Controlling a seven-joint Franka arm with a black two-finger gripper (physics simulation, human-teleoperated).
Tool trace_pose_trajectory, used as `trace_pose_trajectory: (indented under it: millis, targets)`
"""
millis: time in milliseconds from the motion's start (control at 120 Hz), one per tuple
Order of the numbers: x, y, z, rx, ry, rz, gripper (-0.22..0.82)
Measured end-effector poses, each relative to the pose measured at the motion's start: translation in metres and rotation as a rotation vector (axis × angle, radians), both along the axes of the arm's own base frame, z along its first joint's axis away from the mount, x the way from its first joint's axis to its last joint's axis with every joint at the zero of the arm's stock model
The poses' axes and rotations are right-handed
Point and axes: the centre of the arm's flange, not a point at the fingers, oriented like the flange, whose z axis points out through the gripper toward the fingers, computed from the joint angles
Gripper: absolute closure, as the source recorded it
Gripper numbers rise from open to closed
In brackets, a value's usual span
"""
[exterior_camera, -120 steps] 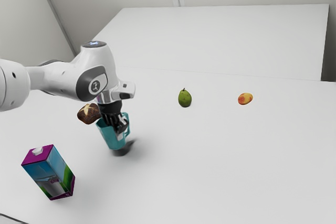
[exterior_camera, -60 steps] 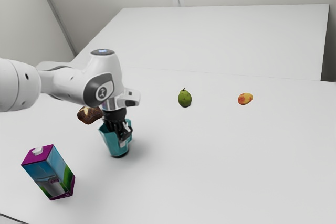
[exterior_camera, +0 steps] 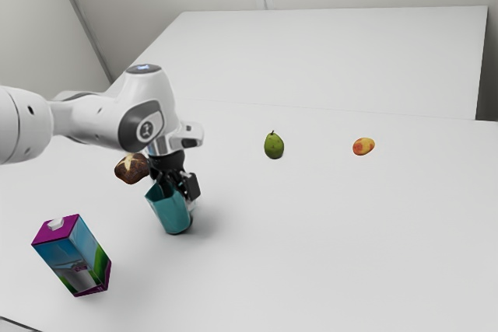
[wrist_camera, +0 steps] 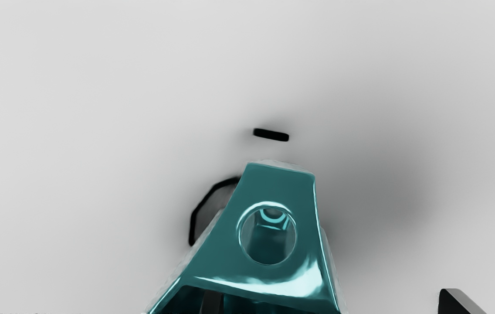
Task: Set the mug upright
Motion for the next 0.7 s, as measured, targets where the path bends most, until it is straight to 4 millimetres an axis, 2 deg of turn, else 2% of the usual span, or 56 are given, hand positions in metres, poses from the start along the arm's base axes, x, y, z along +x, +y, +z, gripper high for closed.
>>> trace_pose_trajectory:
  millis: [333,700]
  targets:
    - [0.018,0.004,0.048,-0.048,-0.086,0.046,0.02]
    - [0.056,-0.005,0.134,-0.017,-0.236,0.009,0.0]
